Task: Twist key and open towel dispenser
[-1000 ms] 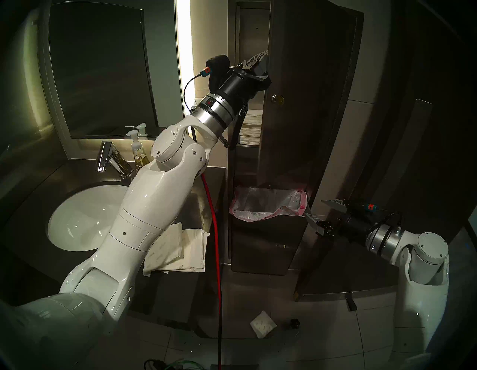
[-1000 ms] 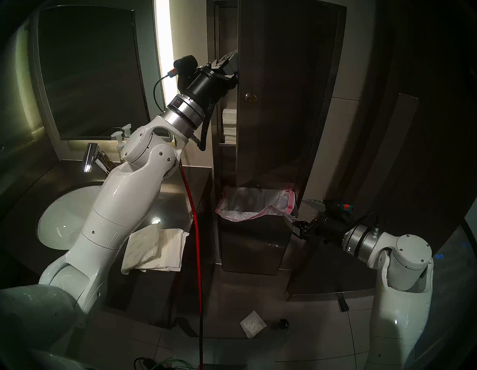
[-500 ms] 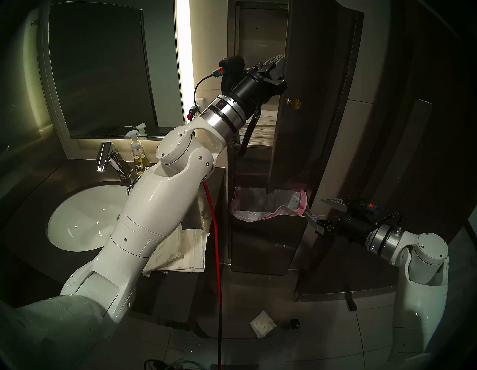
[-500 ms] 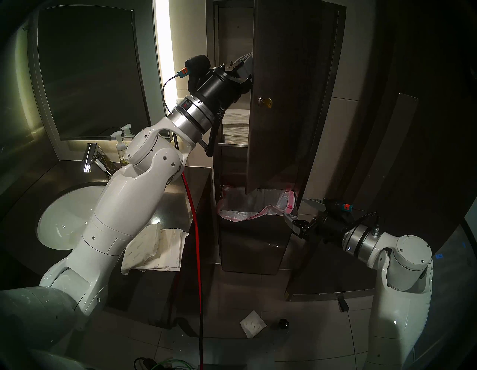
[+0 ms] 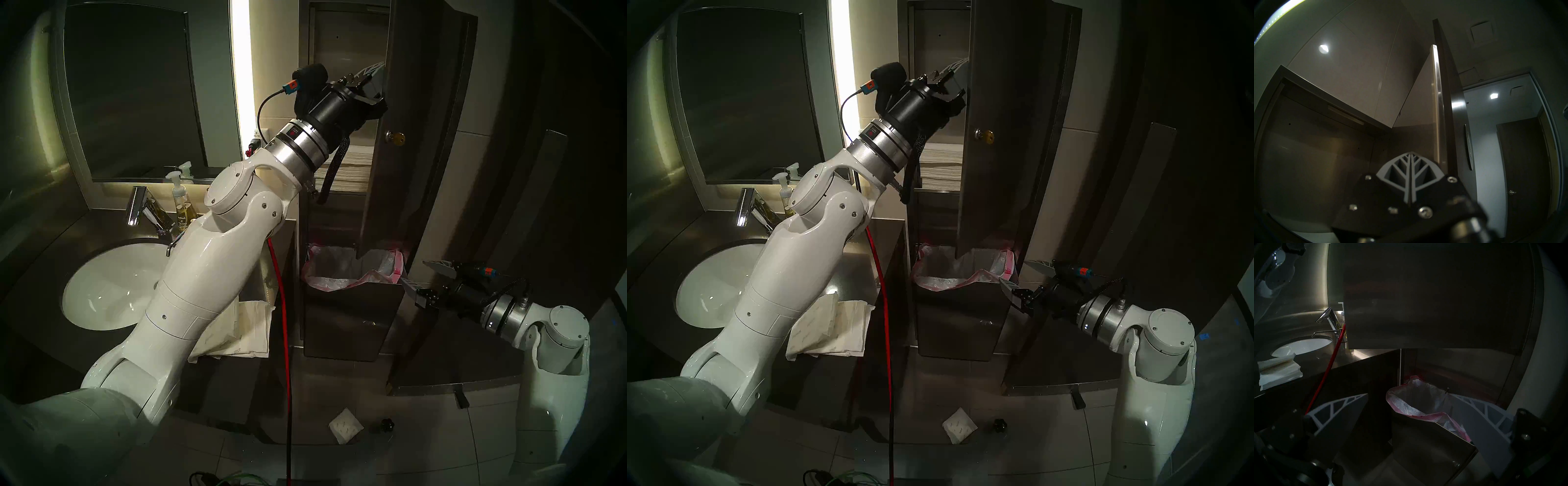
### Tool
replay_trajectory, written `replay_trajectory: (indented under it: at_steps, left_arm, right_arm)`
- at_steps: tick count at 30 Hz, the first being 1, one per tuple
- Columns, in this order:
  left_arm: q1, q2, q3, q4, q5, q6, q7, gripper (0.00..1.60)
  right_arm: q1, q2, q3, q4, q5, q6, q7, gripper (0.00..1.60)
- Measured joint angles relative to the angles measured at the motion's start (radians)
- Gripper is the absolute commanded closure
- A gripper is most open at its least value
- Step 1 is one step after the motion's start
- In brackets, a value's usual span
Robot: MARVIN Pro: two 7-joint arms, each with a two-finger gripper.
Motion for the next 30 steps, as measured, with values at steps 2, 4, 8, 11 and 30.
replay_trajectory:
  at_steps: [2,4,8,11,30]
  left_arm:
    - [-0.001,-0.003,0.006,-0.006,-0.002,0.000,-0.002,1.60]
    - [-0.002,-0.006,0.012,-0.010,-0.003,0.001,-0.003,1.60]
    - [-0.003,-0.012,0.024,-0.017,-0.005,0.002,-0.006,1.60]
    - [-0.004,-0.016,0.029,-0.020,-0.008,0.002,-0.007,1.60]
    - [0.006,-0.065,0.070,-0.035,-0.037,-0.013,0.021,1.60]
  right_arm:
    - [0.000,0.000,0.000,0.000,0.000,0.000,0.000,0.00]
    - [0.000,0.000,0.000,0.000,0.000,0.000,0.000,0.00]
    - [0.000,0.000,0.000,0.000,0.000,0.000,0.000,0.00]
    - [0.001,0.001,0.000,0.000,0.000,0.000,0.000,0.00]
    - [0.001,0.001,0.000,0.000,0.000,-0.001,0.001,0.00]
